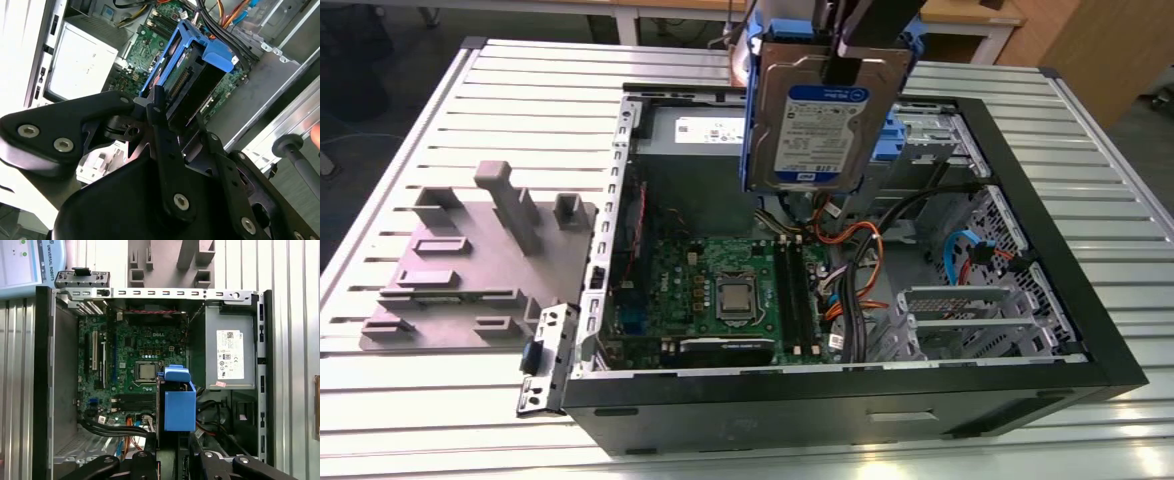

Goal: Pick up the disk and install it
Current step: 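Pick up the disk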

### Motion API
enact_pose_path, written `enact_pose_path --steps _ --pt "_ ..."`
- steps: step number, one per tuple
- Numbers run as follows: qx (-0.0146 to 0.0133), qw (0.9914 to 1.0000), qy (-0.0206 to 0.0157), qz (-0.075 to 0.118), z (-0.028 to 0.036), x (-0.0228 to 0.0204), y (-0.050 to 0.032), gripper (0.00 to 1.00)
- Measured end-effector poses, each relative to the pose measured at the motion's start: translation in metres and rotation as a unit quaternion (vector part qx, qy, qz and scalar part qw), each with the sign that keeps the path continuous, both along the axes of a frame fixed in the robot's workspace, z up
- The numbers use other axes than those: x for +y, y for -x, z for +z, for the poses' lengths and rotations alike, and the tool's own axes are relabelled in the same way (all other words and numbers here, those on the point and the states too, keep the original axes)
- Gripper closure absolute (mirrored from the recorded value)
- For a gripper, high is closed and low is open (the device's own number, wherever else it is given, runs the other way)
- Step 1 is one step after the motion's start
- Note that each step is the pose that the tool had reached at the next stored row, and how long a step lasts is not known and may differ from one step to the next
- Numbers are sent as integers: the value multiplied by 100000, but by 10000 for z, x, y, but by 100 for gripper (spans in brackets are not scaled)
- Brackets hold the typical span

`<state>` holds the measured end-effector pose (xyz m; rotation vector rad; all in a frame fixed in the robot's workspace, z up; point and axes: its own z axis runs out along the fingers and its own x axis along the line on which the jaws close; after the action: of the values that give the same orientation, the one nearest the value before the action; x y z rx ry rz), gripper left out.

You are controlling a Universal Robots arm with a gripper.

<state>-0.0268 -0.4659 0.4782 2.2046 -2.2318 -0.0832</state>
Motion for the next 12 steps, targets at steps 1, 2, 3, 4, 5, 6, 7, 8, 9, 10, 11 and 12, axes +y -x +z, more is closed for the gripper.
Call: enact_pose_path --steps 1,2,3,4,5,6,7,8,9,10,11,12 --pt "-1 100000 -1 2 0 -19 0 65" --pt "-1 100000 -2 2 0 -36 0 65" --pt "1 100000 3 1 0 -54 0 65" --pt "4 100000 6 0 1 -71 0 65" --pt "1 100000 -1 1 0 -89 0 65" --pt "1 100000 1 2 0 -107 0 65" --pt "1 100000 1 1 0 -126 0 65" --pt "-1 100000 -3 -2 0 -147 0 65" --pt "-1 100000 -5 -1 0 -170 0 65" --pt "1 100000 -1 1 0 -192 0 65" --pt "4 100000 6 0 1 -215 0 65" --pt "1 100000 5 -1 0 -238 0 65"
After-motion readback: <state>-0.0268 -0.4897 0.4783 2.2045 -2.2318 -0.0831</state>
